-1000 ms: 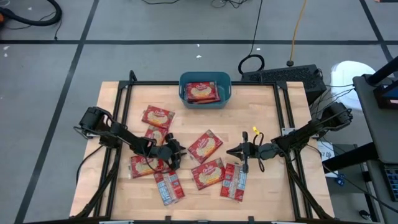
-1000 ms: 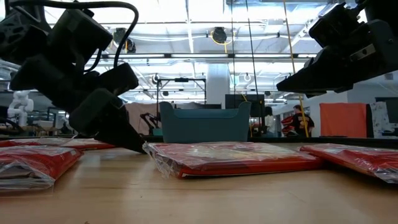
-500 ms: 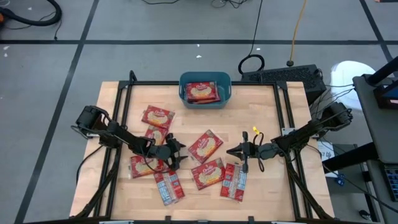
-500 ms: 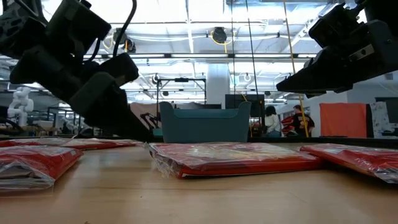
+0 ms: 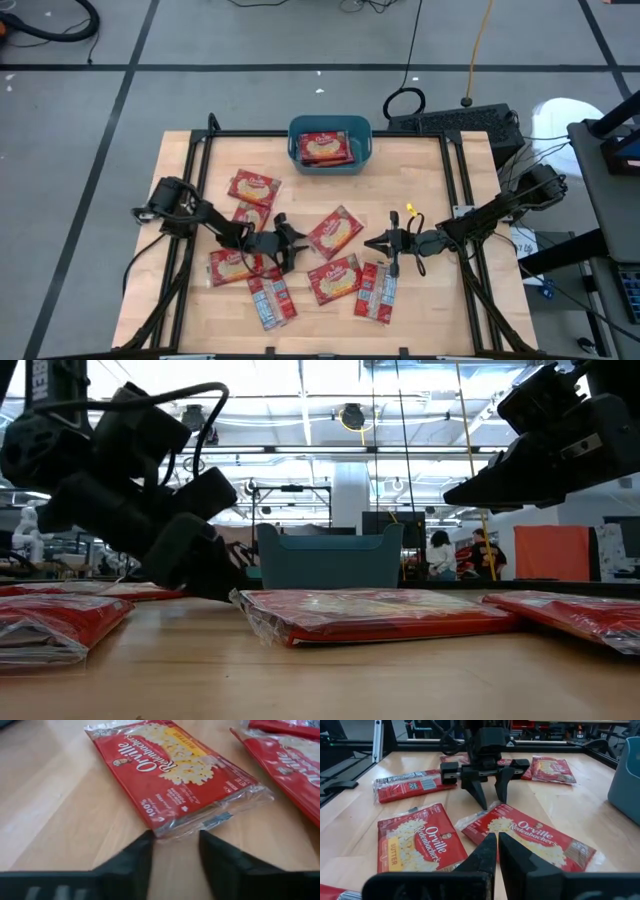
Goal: Sort popcorn bags into baskets
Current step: Put the red popcorn bag into the blue bin
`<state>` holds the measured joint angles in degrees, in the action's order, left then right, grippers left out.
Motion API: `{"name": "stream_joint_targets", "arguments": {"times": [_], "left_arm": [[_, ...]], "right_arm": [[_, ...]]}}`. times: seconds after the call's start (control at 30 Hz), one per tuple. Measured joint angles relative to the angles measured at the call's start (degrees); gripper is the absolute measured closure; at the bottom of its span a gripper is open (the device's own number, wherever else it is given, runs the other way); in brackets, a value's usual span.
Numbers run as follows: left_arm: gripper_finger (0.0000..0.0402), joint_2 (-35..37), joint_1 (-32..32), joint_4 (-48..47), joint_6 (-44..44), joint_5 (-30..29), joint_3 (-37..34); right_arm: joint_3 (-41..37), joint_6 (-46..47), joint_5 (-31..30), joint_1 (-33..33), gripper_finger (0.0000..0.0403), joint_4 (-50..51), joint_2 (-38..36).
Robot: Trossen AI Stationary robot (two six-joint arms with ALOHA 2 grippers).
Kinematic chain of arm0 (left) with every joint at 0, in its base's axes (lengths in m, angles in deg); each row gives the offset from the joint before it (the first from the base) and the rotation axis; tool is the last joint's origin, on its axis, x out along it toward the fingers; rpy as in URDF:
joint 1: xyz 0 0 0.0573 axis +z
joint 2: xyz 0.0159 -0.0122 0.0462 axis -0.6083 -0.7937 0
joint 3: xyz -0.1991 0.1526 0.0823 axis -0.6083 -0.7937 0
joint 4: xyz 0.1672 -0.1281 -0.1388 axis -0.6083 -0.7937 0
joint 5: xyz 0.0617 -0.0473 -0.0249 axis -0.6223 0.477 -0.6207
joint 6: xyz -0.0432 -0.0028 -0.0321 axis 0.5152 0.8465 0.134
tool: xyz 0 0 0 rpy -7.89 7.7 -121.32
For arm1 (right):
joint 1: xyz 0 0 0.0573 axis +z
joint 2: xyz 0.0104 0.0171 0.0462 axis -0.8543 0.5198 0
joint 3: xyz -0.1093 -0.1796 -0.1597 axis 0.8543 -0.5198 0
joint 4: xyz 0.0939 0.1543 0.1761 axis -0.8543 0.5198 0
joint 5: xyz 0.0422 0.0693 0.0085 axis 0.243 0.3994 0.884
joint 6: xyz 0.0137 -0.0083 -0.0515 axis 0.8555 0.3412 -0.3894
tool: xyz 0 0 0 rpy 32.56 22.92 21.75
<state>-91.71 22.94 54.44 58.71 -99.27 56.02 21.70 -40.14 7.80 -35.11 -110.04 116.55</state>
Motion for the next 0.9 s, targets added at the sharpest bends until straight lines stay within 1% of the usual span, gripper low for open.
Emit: {"name": "stream_joint_targets", "arguments": {"times": [0.17, 0.2, 0.27, 0.37, 0.6, 0.7, 0.9], "left_arm": [[0.0374, -1.17, 1.41, 4.51, -2.95, 1.67, 0.04], [0.0387, -1.20, 1.75, 5.29, -3.71, 1.74, 0.02], [0.0392, -1.29, 2.33, 6.55, -5.92, 1.57, -0.05], [0.0397, -1.07, 3.09, 6.95, -11.73, 1.23, 0.50], [0.0399, 3.51, 4.96, 7.68, -21.19, 0.77, 0.59], [0.0399, 5.99, 5.59, 7.13, -24.70, 0.76, 0.69], [0.0400, 7.97, 6.34, 7.30, -30.30, 1.99, 0.70]], "right_arm": [[0.00, -1.91, -0.02, -0.34, 0.0390, 0.02, 0.00], [0.00, -1.96, 0.00, -0.64, 0.0390, 0.20, 0.00], [0.00, -1.92, 0.01, -1.44, 0.0390, 0.96, 0.00], [0.00, -0.03, 0.03, -2.81, 0.0390, 1.92, 0.00], [-0.02, 4.98, 0.36, -6.52, 0.0384, 3.04, -0.01], [-0.02, 6.17, 0.87, -7.94, 0.0367, 4.59, 0.00], [0.00, 10.20, 6.11, -11.89, 0.0308, 6.49, -0.02]]}}
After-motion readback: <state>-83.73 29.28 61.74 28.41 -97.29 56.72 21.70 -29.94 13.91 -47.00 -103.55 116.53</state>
